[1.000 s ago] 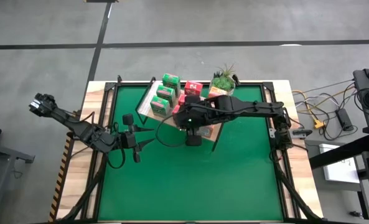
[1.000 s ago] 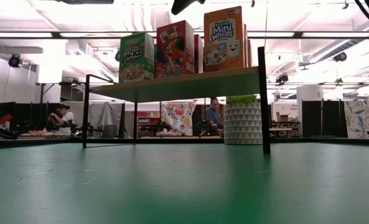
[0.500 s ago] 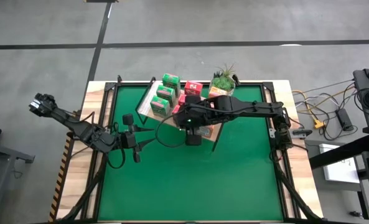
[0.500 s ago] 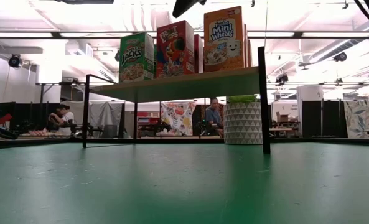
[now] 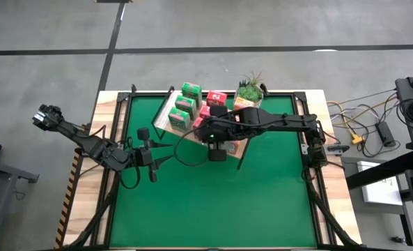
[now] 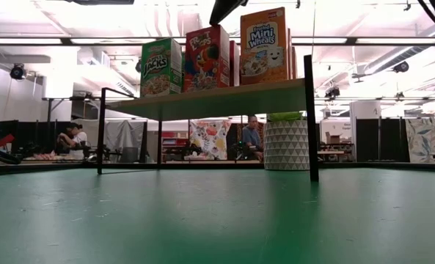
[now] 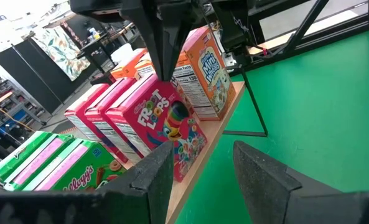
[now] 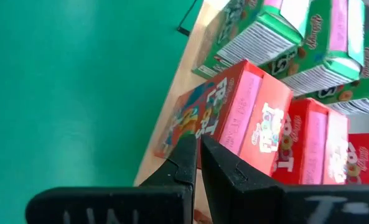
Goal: Stack cereal on shelf
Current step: Put the red cereal box aligned with the other red cereal boxes on the shelf, then return to Home Position
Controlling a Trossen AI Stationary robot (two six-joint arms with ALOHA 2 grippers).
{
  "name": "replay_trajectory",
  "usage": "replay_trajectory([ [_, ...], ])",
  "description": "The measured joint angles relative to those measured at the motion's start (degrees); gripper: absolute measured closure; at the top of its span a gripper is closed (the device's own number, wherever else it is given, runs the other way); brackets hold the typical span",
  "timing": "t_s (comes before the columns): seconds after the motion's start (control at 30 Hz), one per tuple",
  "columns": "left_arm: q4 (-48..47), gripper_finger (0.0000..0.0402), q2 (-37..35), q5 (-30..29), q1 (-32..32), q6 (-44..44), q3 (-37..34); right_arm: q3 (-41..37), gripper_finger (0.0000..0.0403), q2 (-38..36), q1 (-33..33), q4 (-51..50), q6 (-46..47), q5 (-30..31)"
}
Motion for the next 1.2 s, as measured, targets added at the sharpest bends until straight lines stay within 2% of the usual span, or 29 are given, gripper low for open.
replay_trajectory([
  [0.77, 0.0, 0.0254, 0.0, 0.0, 0.0, 0.0, 0.0, 0.1, 0.0390, -0.1, 0.2, 1.1, 0.2, 0.2],
  [1.2, 0.0, 0.0254, 0.0, 0.0, 0.0, 0.0, 0.0, 4.9, 0.0390, -1.6, -0.4, 1.0, -2.3, 0.3],
])
